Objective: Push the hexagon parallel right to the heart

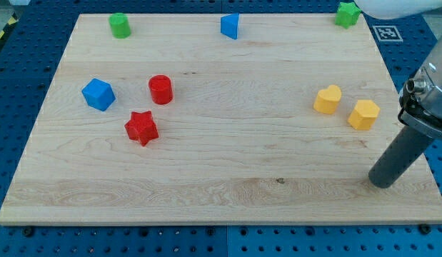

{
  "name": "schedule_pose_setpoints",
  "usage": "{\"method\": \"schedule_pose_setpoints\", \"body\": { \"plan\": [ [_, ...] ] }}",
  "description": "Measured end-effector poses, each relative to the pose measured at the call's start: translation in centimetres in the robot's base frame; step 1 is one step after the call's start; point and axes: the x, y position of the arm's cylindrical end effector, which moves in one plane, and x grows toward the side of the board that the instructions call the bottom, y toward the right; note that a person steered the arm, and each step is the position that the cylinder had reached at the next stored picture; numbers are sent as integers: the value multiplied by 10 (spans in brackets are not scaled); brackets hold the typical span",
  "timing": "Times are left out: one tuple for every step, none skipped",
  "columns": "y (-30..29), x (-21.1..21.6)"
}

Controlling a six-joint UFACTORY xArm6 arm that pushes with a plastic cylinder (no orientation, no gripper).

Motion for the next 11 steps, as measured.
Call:
{"method": "schedule_pose_setpoints", "body": {
  "plan": [
    [-1,-20],
    [-23,-43],
    [-26,-74],
    [-6,-93],
    [-3,-94],
    [-20,-109],
    [-22,-128],
    [-22,-110],
    [-22,-73],
    [20,-65],
    [37,-77]
  ]
}}
